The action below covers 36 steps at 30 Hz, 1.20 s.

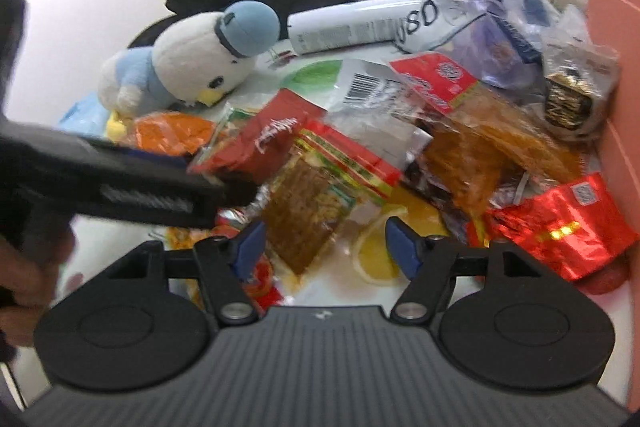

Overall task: Organize snacks
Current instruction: 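Grasp the red wrapped snack with left tool while right grasps sausage-stick pack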

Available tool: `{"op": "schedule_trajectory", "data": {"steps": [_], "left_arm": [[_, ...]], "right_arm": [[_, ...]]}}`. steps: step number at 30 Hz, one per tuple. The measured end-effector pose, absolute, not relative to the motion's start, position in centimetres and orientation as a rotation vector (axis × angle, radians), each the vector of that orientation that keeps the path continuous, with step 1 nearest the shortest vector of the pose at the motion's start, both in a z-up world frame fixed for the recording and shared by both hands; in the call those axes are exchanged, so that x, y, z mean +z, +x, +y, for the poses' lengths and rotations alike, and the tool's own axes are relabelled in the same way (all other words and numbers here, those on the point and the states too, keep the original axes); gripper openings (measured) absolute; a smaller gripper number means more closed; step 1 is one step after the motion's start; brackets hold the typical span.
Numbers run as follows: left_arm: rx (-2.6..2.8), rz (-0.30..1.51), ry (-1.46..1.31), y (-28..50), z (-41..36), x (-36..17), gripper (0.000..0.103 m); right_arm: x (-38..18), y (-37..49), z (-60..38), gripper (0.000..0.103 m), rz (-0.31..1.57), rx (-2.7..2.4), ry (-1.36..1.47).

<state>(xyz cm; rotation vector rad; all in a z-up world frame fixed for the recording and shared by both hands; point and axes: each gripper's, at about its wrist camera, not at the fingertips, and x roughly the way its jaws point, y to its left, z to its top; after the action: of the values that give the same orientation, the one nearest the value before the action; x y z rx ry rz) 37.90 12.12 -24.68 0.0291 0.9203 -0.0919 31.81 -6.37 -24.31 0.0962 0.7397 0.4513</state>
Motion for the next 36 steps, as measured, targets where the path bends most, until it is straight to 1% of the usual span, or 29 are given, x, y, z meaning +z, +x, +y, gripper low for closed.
{"op": "schedule_trajectory", "data": {"steps": [2, 3, 4, 6, 9, 13, 14, 15, 19, 21, 36], "left_arm": [[-0.089, 0.911, 0.031, 37.9, 12.2, -24.7, 0.066], [-0.087, 0.906, 0.025, 37.8, 12.2, -24.7, 0.062], [-0.082, 0.904, 0.019, 37.7, 12.2, -24.6, 0.061], [-0.073, 0.903, 0.006, 37.3, 12.3, -24.5, 0.057], [-0.062, 0.903, -0.021, 36.5, 12.3, -24.2, 0.053], [-0.048, 0.901, -0.056, 34.8, 12.2, -23.8, 0.052], [-0.045, 0.900, -0.068, 34.3, 12.1, -23.7, 0.049], [-0.037, 0.902, -0.077, 33.7, 12.0, -23.7, 0.044], [-0.028, 0.901, -0.137, 31.1, 12.1, -23.3, 0.044], [-0.027, 0.901, -0.152, 29.7, 11.9, -22.9, 0.044], [-0.045, 0.899, -0.199, 19.2, 8.7, -20.9, 0.044]], "right_arm": [[-24.4, 31.9, -5.9, 0.067, 0.732, 0.450, 0.075], [-24.4, 32.0, -5.7, 0.062, 0.730, 0.446, 0.068], [-24.4, 32.0, -5.5, 0.058, 0.728, 0.448, 0.062], [-24.4, 31.9, -5.3, 0.045, 0.725, 0.447, 0.048], [-24.2, 31.7, -5.4, 0.035, 0.729, 0.454, 0.057], [-23.6, 30.8, -5.9, 0.025, 0.726, 0.453, 0.060], [-23.4, 30.4, -6.0, 0.024, 0.725, 0.446, 0.057], [-23.4, 30.1, -6.1, 0.024, 0.726, 0.439, 0.052], [-23.0, 28.4, -6.9, 0.022, 0.742, 0.421, 0.075], [-22.6, 27.3, -7.3, 0.016, 0.738, 0.417, 0.071], [-20.0, 18.7, -12.2, 0.011, 0.755, 0.402, 0.089]]}}
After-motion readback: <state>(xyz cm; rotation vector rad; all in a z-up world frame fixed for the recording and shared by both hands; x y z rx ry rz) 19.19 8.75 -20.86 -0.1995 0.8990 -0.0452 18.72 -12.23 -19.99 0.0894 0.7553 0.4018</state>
